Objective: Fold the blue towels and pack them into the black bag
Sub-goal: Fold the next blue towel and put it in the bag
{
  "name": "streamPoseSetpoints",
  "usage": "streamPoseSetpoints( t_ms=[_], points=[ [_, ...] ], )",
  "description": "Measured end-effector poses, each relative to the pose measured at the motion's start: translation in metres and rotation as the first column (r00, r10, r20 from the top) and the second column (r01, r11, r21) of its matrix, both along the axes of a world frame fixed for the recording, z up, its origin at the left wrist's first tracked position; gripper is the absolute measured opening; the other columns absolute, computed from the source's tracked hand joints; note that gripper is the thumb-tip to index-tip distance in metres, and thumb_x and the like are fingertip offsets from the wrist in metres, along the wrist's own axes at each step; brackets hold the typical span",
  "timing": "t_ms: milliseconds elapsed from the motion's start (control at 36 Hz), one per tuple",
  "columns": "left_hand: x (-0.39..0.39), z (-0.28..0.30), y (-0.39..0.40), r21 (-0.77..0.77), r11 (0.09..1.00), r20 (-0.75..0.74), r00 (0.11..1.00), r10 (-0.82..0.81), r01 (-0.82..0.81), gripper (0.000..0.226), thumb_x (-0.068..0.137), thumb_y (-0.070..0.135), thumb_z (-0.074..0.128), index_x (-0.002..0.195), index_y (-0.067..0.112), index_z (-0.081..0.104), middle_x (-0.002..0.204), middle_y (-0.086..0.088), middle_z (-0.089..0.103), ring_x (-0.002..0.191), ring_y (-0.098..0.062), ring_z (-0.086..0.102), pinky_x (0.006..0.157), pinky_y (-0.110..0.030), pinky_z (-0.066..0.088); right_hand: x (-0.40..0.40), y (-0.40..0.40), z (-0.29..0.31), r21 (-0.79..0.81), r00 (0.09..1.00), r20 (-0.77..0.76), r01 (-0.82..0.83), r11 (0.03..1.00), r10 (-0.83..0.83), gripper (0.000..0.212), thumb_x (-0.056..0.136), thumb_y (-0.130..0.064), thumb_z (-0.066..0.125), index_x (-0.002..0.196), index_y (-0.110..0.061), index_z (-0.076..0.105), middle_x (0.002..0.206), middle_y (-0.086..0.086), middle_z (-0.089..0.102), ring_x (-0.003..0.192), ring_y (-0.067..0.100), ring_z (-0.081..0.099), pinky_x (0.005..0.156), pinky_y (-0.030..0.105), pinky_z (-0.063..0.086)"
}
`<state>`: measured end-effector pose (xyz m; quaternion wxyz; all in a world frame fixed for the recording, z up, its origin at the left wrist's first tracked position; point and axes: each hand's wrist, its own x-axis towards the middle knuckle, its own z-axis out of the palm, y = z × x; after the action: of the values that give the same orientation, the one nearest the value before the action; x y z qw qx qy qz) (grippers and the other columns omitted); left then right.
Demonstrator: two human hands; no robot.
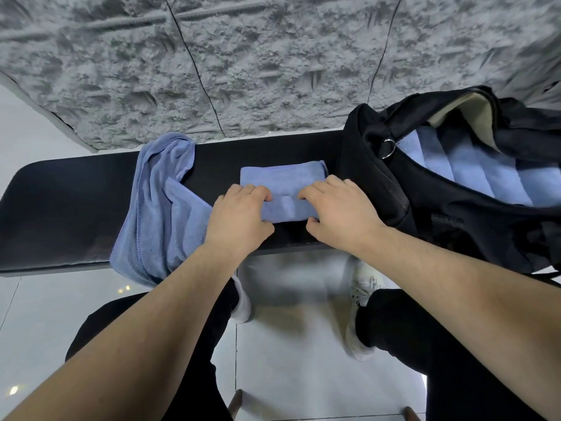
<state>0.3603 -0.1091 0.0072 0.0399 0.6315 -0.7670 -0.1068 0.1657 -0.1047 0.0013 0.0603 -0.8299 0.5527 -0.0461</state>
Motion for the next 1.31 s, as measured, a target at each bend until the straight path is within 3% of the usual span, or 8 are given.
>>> streamPoseSetpoints(
  t_ms=[167,361,500,611,722,889,1056,1306],
  points=[
    [-0.002,0.003,0.004,0.059,0.998,-0.027,1.0,-0.007,0.008,0.04,0.082,0.026,0.063,0.121,0.021,0.06,0.108,0.004,0.063,0.104,-0.019,0.051,0.076,-0.03,0.042,0.0,0.004,0.001,0.096,1.0,0.011,0.016,0.995,-0.017,0.045,0.085,-0.038,0.054,0.127,-0.02,0.056,0.117,-0.004,0.063,0.111,0.02,0.05,0.092,0.034,0.037],
    [-0.003,0.006,0.005,0.131,0.991,-0.024,1.0,-0.005,0.008,0.034,0.088,0.032,0.058,0.12,0.021,0.059,0.114,0.007,0.055,0.096,-0.016,0.05,0.075,-0.027,0.038,0.003,0.005,0.004,0.175,0.998,0.044,0.034,0.984,-0.042,0.037,0.086,-0.042,0.047,0.111,-0.018,0.06,0.1,-0.004,0.065,0.103,0.02,0.051,0.092,0.035,0.041],
    [-0.005,0.008,0.002,0.184,0.983,-0.04,0.999,0.024,-0.016,0.037,0.09,0.03,0.055,0.125,0.022,0.059,0.121,0.005,0.053,0.103,-0.017,0.05,0.086,-0.033,0.046,0.005,0.001,0.008,0.217,0.997,0.029,0.07,0.974,-0.078,0.036,0.09,-0.041,0.044,0.11,-0.015,0.06,0.104,0.001,0.065,0.105,0.024,0.051,0.088,0.036,0.038],
    [-0.008,0.006,-0.001,0.12,0.992,0.053,0.998,0.026,-0.032,0.037,0.091,0.033,0.048,0.125,0.027,0.061,0.12,0.004,0.056,0.11,-0.02,0.046,0.096,-0.036,0.035,0.006,0.002,0.007,0.224,0.995,0.02,0.09,0.971,-0.097,0.032,0.091,-0.035,0.043,0.111,-0.015,0.057,0.108,0.001,0.063,0.106,0.025,0.049,0.088,0.037,0.037],
    [-0.011,0.004,-0.004,0.102,0.993,0.09,0.994,0.058,-0.067,0.036,0.092,0.032,0.041,0.122,0.029,0.061,0.113,0.003,0.055,0.1,-0.018,0.041,0.096,-0.039,0.033,0.004,0.005,0.003,0.17,0.992,0.08,0.078,0.982,-0.093,0.046,0.09,-0.023,0.045,0.136,-0.025,0.05,0.125,-0.001,0.059,0.111,0.026,0.049,0.092,0.041,0.04],
    [-0.013,0.003,-0.006,0.131,0.987,0.085,0.993,0.081,-0.092,0.033,0.094,0.029,0.038,0.119,0.026,0.059,0.104,0.005,0.046,0.095,-0.016,0.035,0.09,-0.039,0.031,0.002,0.009,0.001,-0.036,0.99,0.138,0.0,0.999,0.005,0.034,0.077,-0.012,0.06,0.109,-0.021,0.068,0.103,-0.004,0.065,0.092,0.027,0.055,0.074,0.039,0.042],
    [-0.014,0.003,-0.005,0.186,0.975,0.062,0.992,0.107,-0.117,0.035,0.095,0.027,0.038,0.127,0.021,0.052,0.121,0.0,0.053,0.099,-0.018,0.036,0.089,-0.039,0.03,0.004,0.013,-0.003,-0.037,0.997,0.072,-0.04,0.999,0.042,0.042,0.07,-0.012,0.069,0.111,-0.018,0.066,0.105,-0.003,0.066,0.093,0.028,0.058,0.075,0.04,0.045],
    [-0.009,0.006,-0.001,0.243,0.965,-0.095,0.988,0.126,-0.1,0.009,0.093,0.022,0.043,0.101,0.02,0.045,0.076,0.008,0.04,0.092,-0.022,0.042,0.076,-0.034,0.035,0.009,0.013,0.003,0.077,0.999,0.044,-0.036,0.996,0.033,0.046,0.081,-0.022,0.058,0.126,-0.019,0.055,0.12,-0.005,0.061,0.109,0.023,0.051,0.087,0.035,0.035]
  ],
)
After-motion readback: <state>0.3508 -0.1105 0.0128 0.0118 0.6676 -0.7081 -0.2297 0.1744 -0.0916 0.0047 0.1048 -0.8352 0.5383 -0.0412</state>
